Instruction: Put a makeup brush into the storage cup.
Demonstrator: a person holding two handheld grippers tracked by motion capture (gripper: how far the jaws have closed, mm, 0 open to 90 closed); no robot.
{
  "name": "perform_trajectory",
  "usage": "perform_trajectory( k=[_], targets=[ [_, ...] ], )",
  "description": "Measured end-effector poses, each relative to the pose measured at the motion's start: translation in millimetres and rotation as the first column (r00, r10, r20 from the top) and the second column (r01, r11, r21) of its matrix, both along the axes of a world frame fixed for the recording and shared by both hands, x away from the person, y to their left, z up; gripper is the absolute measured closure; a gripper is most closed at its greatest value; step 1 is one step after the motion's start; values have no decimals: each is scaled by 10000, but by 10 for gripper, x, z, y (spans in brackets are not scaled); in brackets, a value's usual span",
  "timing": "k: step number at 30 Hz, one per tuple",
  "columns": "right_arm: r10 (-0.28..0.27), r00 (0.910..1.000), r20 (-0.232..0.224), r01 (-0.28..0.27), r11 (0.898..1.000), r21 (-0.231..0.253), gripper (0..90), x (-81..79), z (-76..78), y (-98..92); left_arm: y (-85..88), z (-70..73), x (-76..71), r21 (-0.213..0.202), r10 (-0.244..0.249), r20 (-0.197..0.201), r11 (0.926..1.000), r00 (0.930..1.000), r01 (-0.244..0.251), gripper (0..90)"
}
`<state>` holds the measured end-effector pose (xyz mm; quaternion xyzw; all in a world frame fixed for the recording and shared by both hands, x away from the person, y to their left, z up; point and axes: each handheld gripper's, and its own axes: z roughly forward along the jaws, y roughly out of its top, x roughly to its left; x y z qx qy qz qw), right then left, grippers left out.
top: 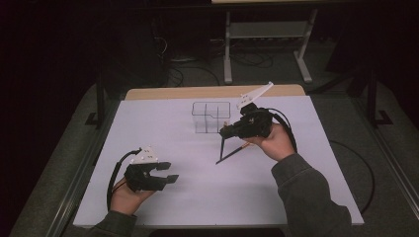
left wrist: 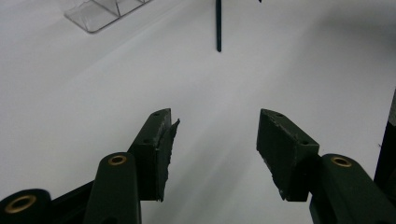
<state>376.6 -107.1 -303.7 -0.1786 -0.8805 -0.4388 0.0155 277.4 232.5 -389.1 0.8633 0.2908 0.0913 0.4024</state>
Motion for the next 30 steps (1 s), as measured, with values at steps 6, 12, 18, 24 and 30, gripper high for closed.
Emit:
perform_trajectory(
  k=[6, 12, 18, 24, 30],
  targets=[
    [-84, 10000, 18, 84, 10000, 4, 829, 51, 39, 21, 10, 7, 1, 72, 0, 37, 10000, 10000, 0, 446],
    [-208, 9997, 85, 209, 9998, -73, 829, 123, 75, 49, 20, 7, -5, 0, 72, 11, 10000, 10000, -72, 443],
    [-286, 9995, 165, 288, 9994, -168, 829, 198, 119, 71, 28, 12, -7, 1, 32, 41, 10000, 10000, -32, 442],
    [-407, 9988, 255, 411, 9991, -139, 829, 265, 160, 89, 42, 24, -10, 74, 6, 83, 10000, 10000, -7, 439],
    [-488, 9985, 260, 491, 9987, -110, 829, 318, 208, 99, 48, 31, -11, 17, 63, 110, 10000, 9999, -63, 429]
  ],
)
